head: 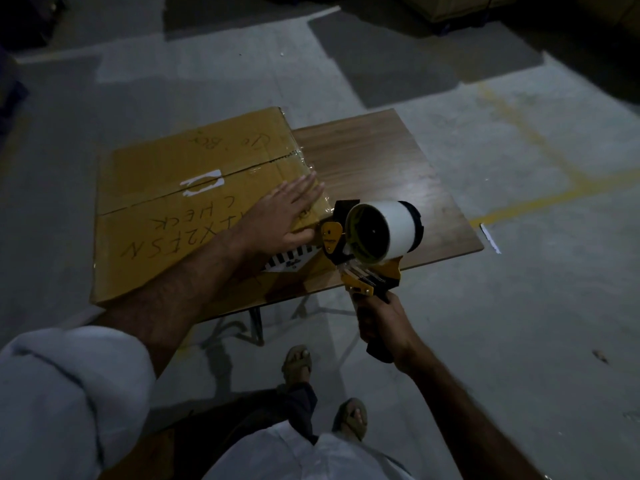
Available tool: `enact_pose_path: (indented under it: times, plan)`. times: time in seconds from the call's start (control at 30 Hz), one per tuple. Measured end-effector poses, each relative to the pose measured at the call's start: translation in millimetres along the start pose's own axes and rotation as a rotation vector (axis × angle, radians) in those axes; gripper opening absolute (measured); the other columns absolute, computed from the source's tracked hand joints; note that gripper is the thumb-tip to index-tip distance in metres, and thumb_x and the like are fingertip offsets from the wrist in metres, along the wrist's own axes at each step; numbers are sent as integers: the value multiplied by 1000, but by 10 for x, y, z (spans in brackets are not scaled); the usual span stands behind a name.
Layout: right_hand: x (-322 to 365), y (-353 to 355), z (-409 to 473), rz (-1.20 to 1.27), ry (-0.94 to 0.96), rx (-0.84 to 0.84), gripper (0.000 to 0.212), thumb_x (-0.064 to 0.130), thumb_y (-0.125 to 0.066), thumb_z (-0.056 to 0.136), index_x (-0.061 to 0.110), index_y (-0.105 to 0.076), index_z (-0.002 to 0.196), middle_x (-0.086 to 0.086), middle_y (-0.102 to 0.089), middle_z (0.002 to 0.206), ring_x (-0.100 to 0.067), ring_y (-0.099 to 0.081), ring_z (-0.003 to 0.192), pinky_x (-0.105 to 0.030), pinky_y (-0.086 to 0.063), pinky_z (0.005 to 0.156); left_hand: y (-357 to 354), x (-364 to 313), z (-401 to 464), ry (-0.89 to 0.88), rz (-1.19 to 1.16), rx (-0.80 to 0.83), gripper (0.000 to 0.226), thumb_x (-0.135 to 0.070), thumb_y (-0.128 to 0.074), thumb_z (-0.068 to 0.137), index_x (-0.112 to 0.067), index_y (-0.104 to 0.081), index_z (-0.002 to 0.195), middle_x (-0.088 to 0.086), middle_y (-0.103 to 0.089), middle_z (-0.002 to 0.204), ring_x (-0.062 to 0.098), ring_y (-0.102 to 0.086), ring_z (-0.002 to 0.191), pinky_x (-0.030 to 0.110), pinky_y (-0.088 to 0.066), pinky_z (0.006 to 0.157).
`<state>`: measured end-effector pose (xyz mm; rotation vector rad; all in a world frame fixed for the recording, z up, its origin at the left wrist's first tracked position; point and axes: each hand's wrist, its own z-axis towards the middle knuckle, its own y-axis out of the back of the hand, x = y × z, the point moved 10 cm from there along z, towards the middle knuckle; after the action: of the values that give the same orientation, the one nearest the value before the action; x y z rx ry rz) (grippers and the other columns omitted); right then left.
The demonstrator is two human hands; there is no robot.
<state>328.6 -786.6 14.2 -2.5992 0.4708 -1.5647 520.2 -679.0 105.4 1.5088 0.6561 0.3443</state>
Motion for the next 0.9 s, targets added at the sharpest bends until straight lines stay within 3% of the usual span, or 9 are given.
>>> enact_pose_path:
  times: [0.17,0.47,0.67,0.77,0.9]
  plan:
    - [-60,-13,-35,139,-59,-6,34,5,-48,102,21,-35,75,-2,-24,61,-17,-16,54,-38,-14,55,2,13,5,-21,-24,-39,84,-53,-44,97,-22,-9,166,4,4,174,19,0,160,46,-3,130]
    - [-4,-54,-36,111,-111,-50,33,9,-49,102,21,-37,75,-1,-26,61,-16,-19,51,-32,-20,50,-45,29,20,-31,20,-35,83,-54,-40,99,-20,-5,166,6,6,174,21,1,160,44,-2,130]
    - [107,-6,-104,-96,51,-55,14,7,-50,103,12,-47,90,-1,-32,61,-13,-26,46,-25,-25,42,-81,68,38,-45,43,-32,81,-52,-41,103,-21,-3,167,6,8,174,21,3,160,44,-2,129]
    - [186,42,-79,-279,149,-75,23,12,-55,102,17,-53,79,4,-41,60,-9,-34,48,-25,-29,46,-99,97,42,-43,44,-27,80,-54,-43,106,-24,-1,166,5,9,173,21,3,160,47,-2,130]
    - [-137,127,-67,-279,-11,-77,25,13,-57,99,19,-48,76,5,-40,56,-10,-33,44,-25,-26,44,-85,96,40,-50,11,-33,78,-62,-35,103,-30,-3,166,4,8,174,19,4,160,45,-1,129]
